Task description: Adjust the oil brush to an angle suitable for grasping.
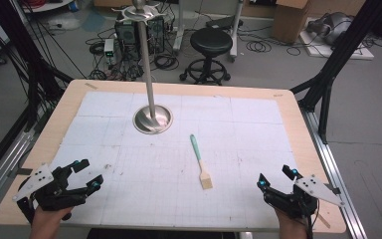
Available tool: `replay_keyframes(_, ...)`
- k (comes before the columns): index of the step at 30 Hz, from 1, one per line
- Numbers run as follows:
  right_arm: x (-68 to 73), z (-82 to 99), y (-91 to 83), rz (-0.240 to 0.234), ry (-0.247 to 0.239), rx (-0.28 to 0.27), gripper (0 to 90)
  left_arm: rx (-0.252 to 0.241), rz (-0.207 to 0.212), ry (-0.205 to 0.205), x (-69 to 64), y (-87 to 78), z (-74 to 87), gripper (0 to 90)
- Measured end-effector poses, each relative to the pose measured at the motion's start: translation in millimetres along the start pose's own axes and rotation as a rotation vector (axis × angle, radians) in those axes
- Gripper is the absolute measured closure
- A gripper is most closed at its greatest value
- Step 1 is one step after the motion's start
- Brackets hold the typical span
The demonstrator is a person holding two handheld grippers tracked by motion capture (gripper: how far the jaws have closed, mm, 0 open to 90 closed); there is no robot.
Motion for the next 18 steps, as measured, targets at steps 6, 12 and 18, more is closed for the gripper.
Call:
replay_keyframes(6,6.0,0.4,7.9,-0.016,-0.006,0.005,16.4,-0.001,-0.009,-0.01,2.8,0.6,-0.4,20.9)
replay_keyframes(12,29.7,-6.8,31.5,-0.119,0.007,0.002,45.9,0.006,-0.01,-0.007,2.3,0.0,1.7,21.4)
replay_keyframes(18,72.5,-7.4,66.4,-0.286,-0.042,0.074,89.7,0.023,-0.007,-0.006,3.0,2.7,3.8,21.7)
Point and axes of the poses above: each handheld gripper's, and its own axes: y roughly forward along the jaws, z roughly out of its underside, x roughly to its left, the point moved 10 cm from there along y, roughly forward along the jaws, and after that the axes turned 11 degrees about -y, right-handed, at the moved point
